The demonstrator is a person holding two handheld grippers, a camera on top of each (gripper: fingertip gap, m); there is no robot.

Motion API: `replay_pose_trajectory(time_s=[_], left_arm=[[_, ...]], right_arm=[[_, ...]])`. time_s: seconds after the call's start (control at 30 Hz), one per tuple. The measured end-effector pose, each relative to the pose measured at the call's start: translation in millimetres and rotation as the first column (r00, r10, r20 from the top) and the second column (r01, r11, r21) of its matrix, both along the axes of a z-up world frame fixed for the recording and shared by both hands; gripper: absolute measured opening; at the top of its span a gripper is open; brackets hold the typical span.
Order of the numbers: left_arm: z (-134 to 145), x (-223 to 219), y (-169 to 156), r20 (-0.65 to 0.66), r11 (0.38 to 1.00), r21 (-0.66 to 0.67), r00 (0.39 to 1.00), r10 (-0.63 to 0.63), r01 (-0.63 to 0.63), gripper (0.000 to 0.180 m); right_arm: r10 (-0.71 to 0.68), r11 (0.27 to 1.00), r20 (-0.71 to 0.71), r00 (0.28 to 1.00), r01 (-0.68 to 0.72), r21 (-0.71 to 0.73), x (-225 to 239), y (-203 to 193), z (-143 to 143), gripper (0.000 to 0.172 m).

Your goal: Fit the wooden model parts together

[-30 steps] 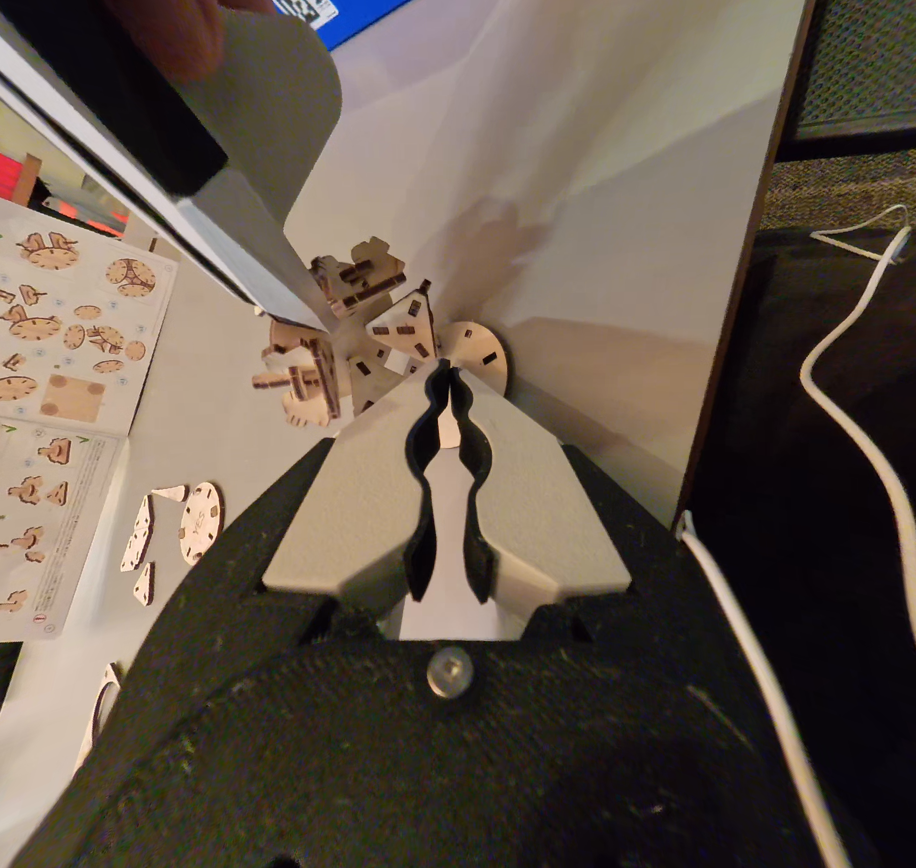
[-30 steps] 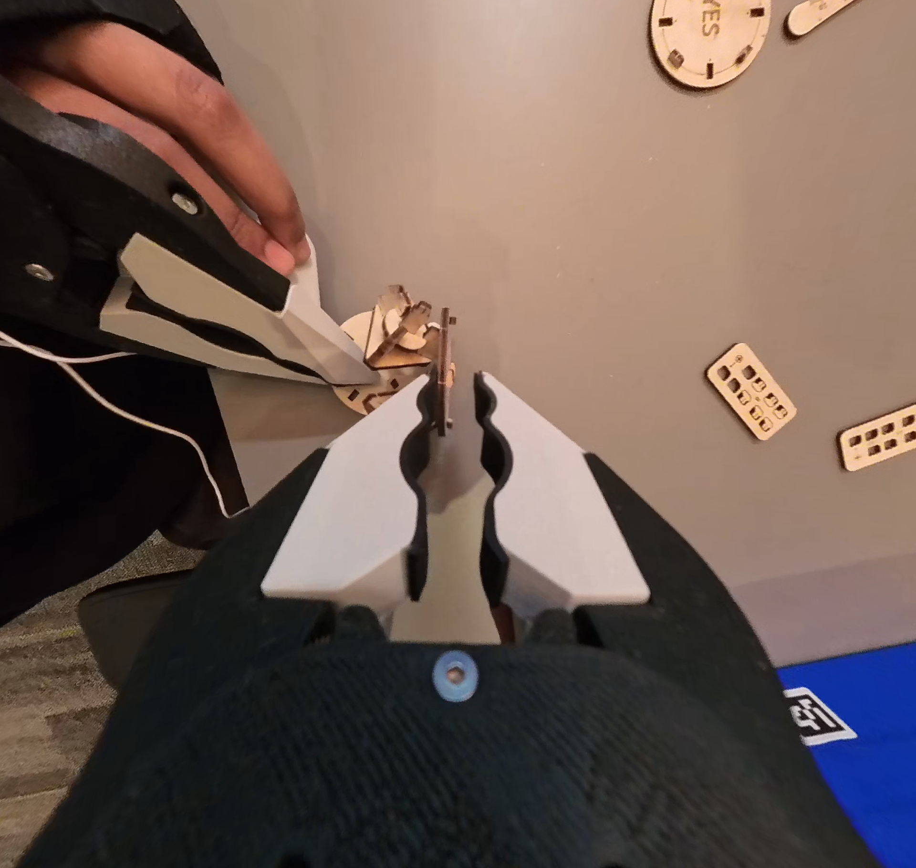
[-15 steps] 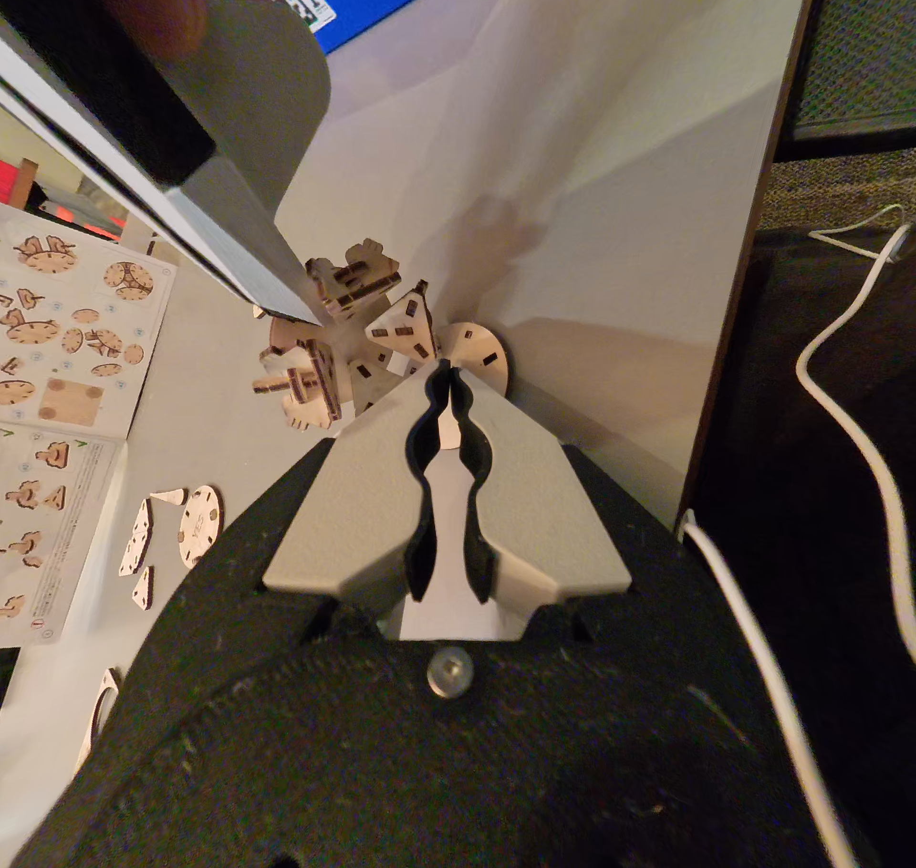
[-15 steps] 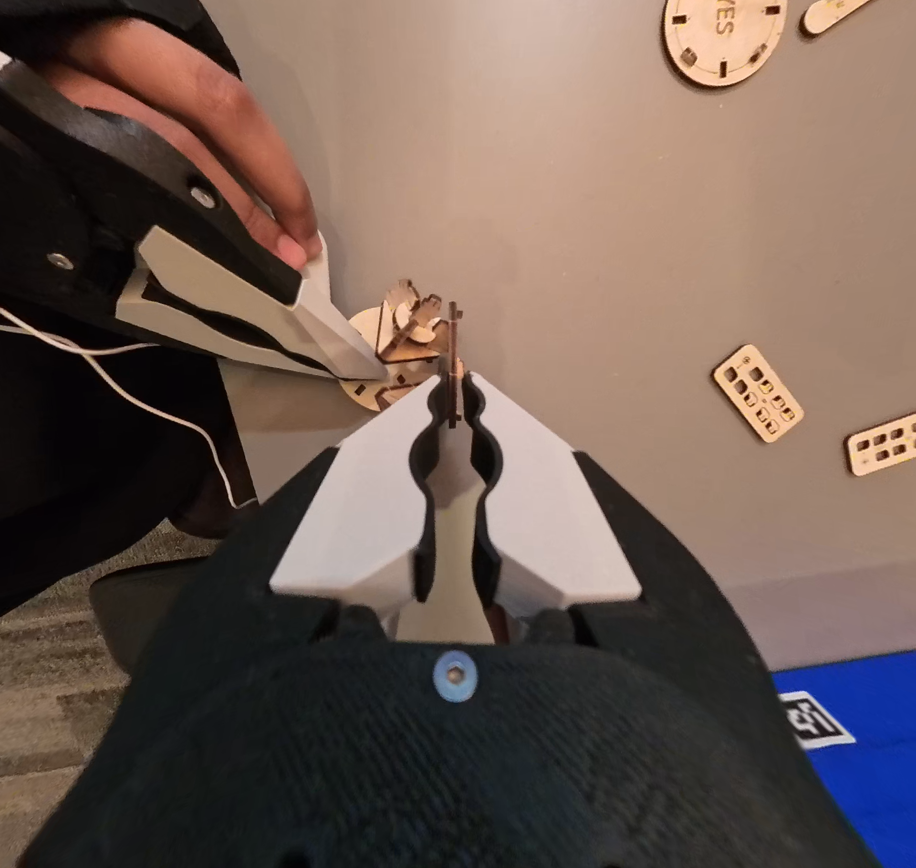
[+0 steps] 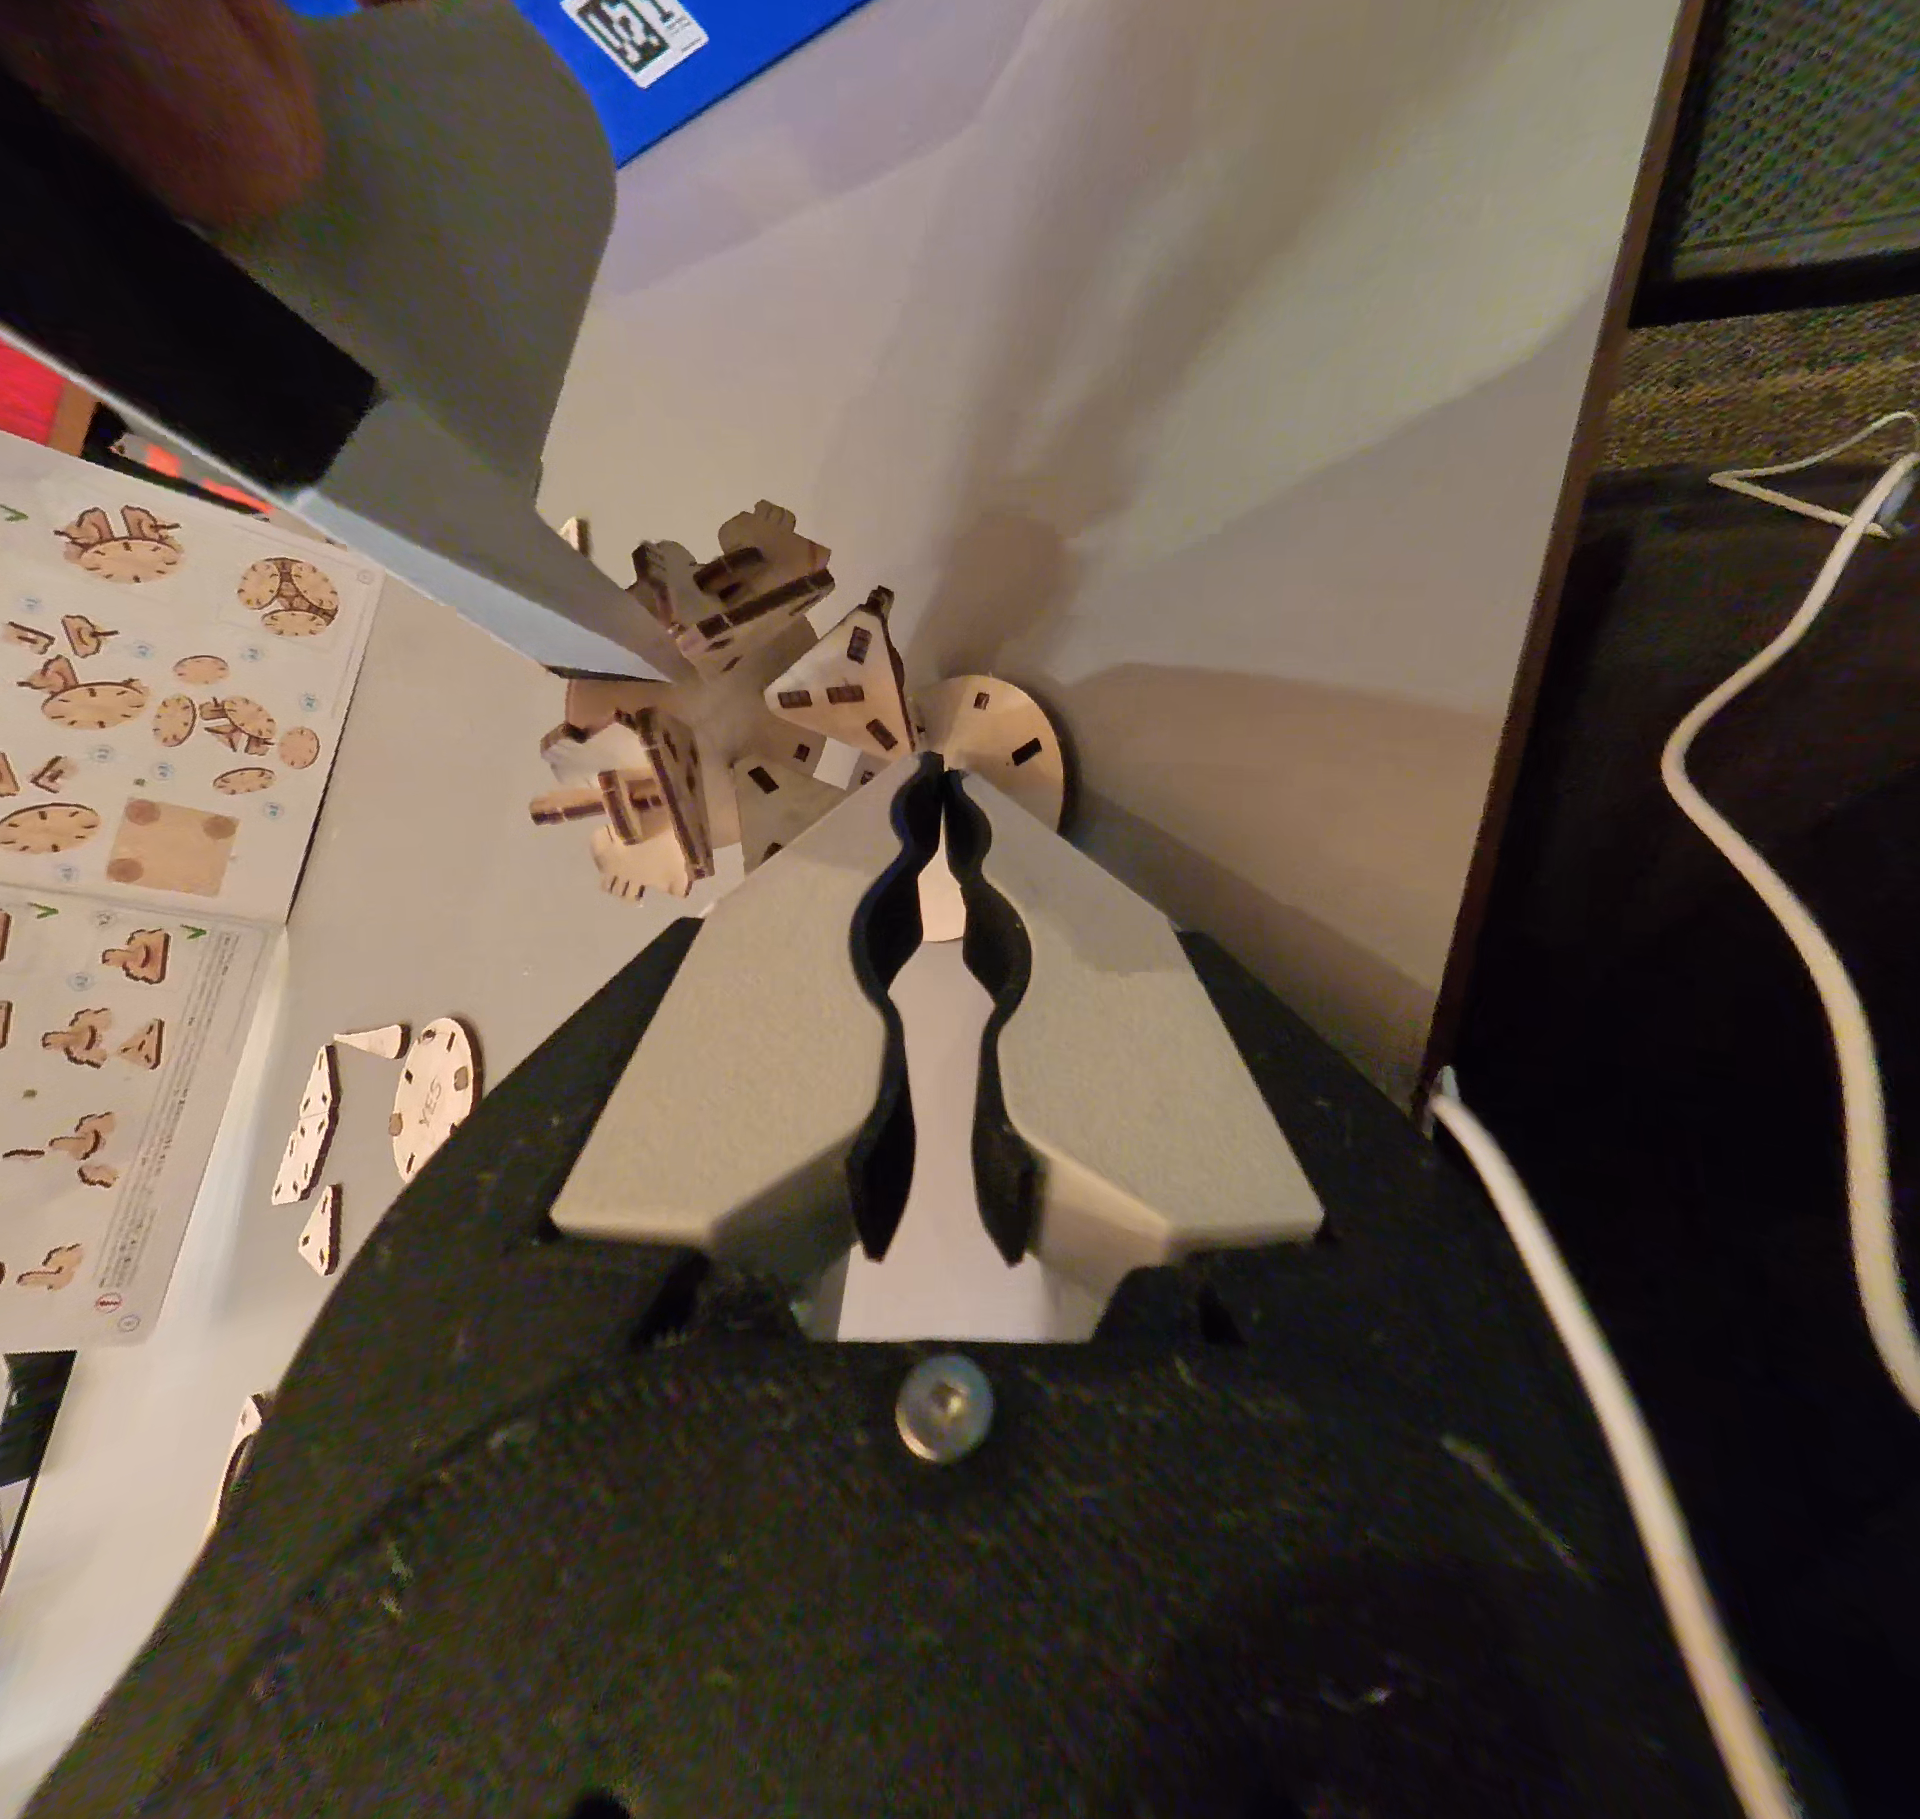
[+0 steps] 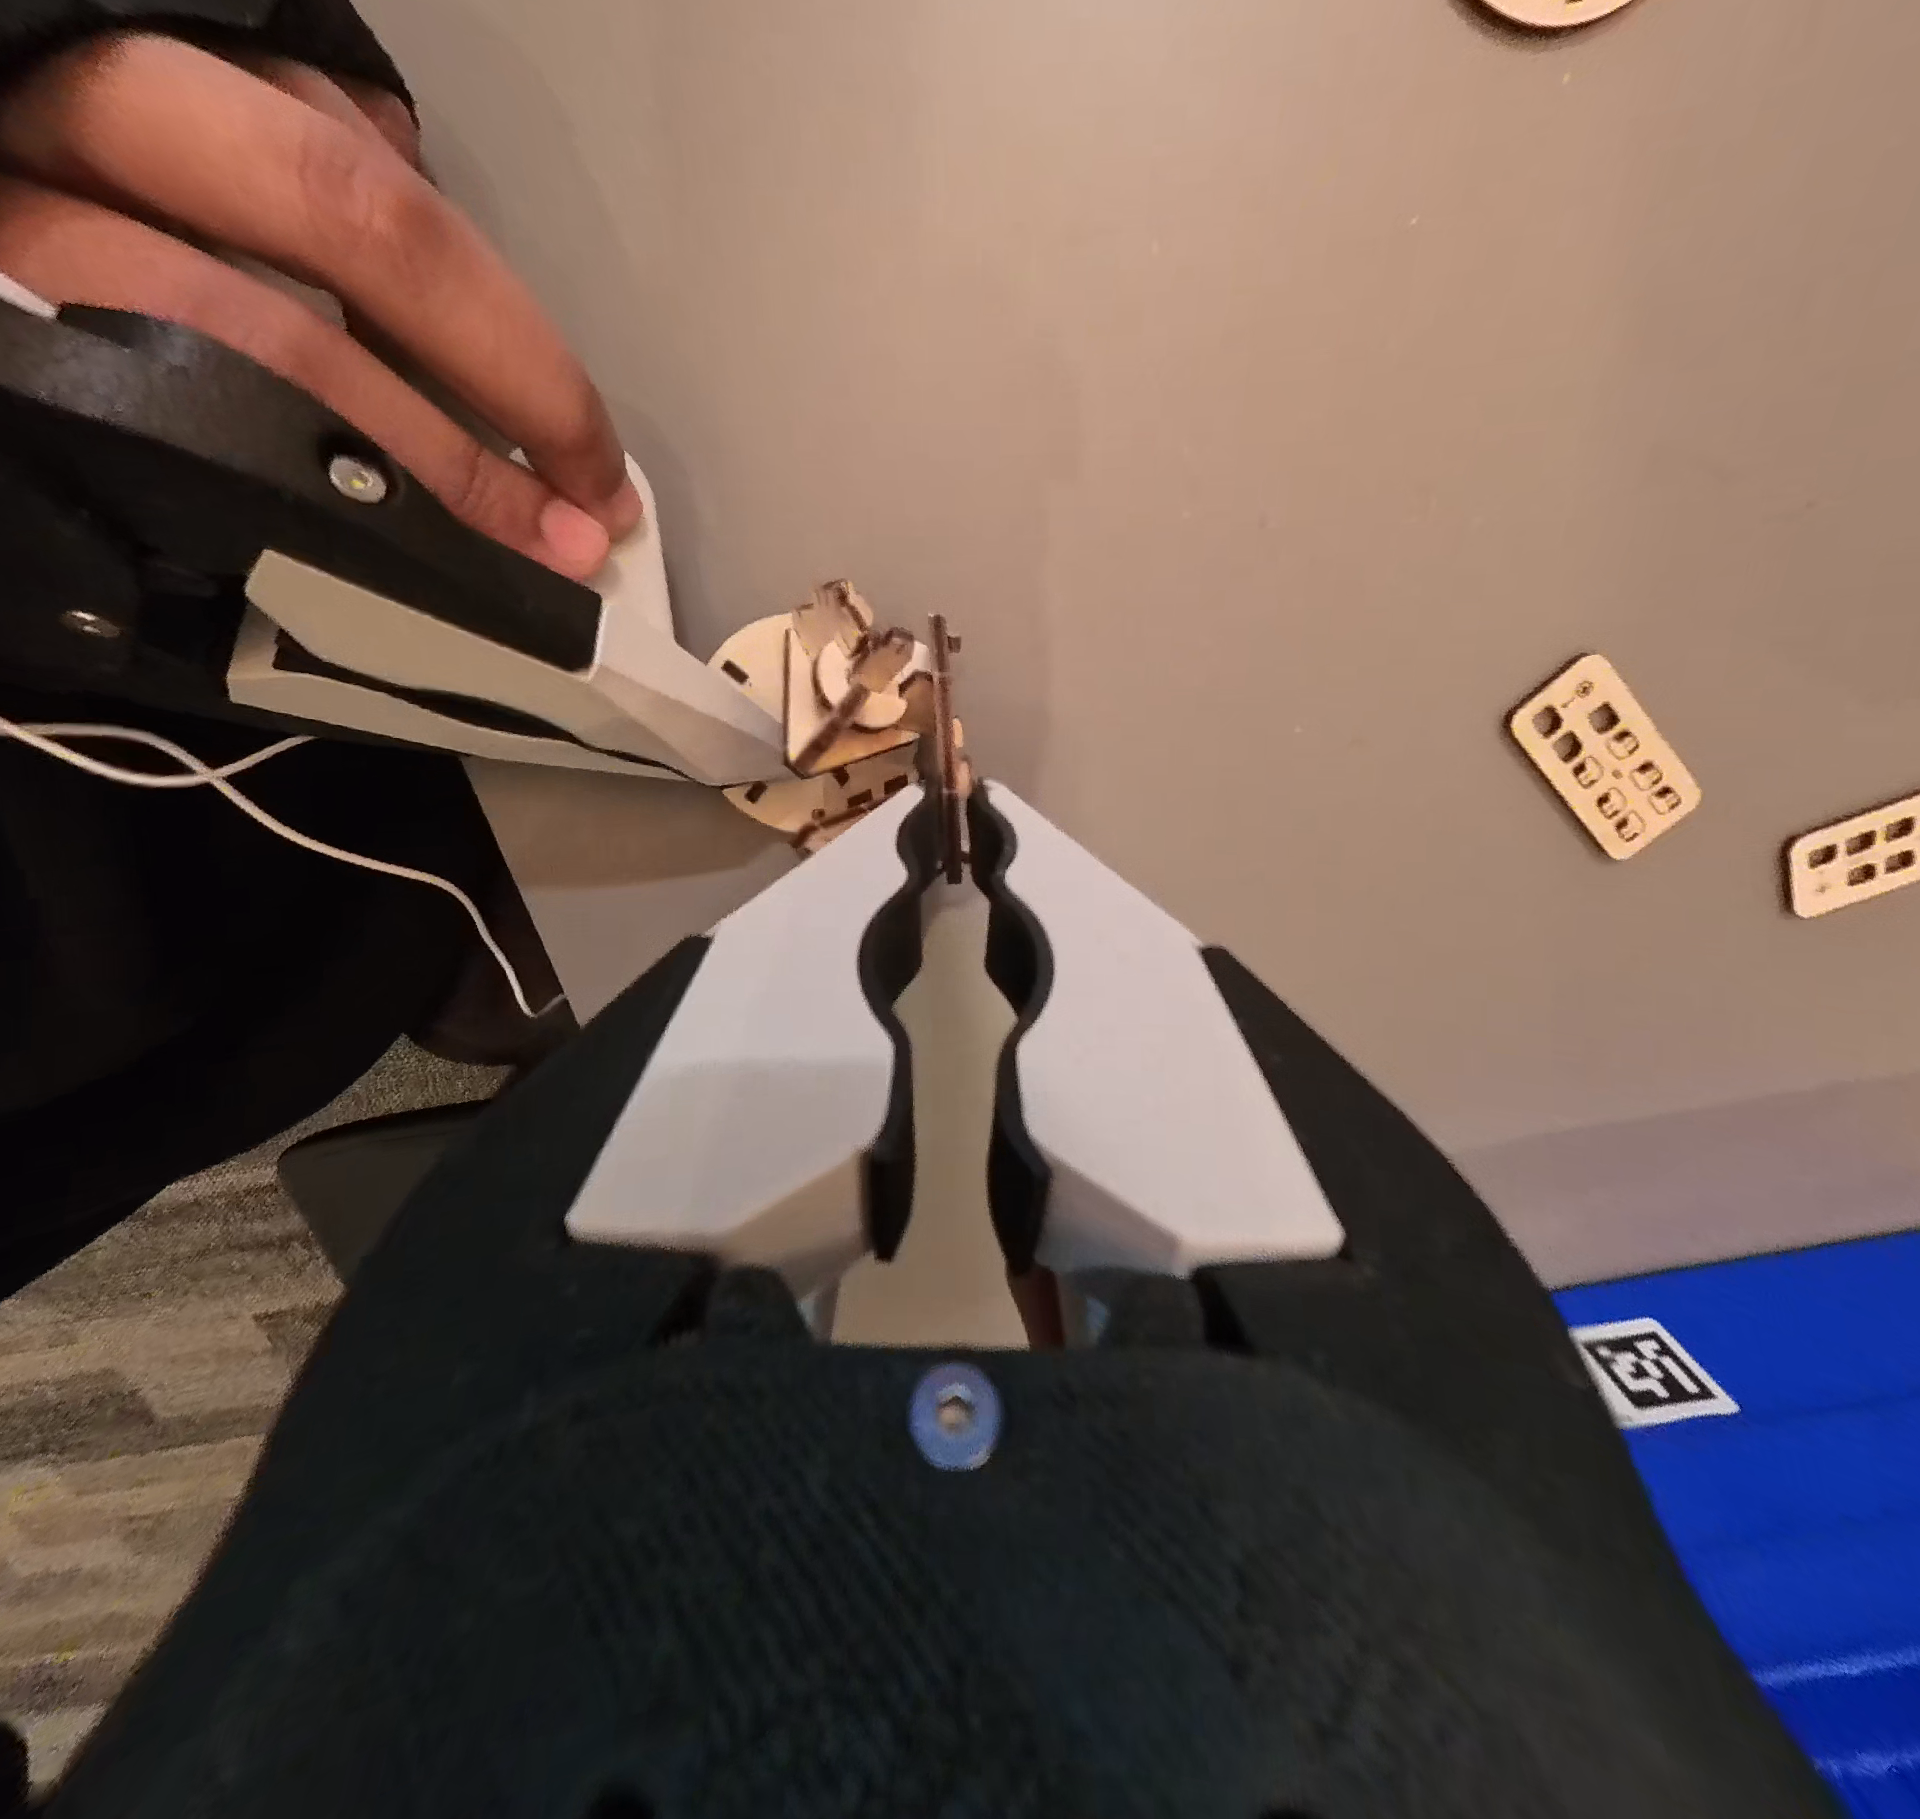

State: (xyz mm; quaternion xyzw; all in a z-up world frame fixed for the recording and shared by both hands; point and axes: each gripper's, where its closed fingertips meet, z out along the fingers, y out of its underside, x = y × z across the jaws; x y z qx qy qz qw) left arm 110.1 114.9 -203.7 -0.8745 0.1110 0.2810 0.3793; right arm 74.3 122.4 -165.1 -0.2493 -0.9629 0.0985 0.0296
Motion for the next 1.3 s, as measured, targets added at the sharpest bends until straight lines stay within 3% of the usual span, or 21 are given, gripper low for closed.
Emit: replay_pose_trajectory(time_s=[0.53,1.07,1.3], left_arm=[[-0.1,-0.3,0.1,-0.006,1.0,0.0,1.0,0.002,-0.002,0.0],[-0.1,-0.3,0.2,-0.016,1.0,0.0,1.0,0.002,-0.002,0.0],[0.0,-0.4,0.2,-0.011,1.0,0.001,1.0,0.002,-0.002,0.0]], right_arm=[[-0.049,0.983,0.009,0.999,0.046,0.18,-2.7,2.2,-2.0,0.004],[0.059,0.998,-0.02,0.998,-0.059,-0.025,-1.8,-0.8,-1.7,0.004],[0.027,1.0,-0.047,0.999,-0.027,-0.002,-1.0,2.4,5.0,0.003]])
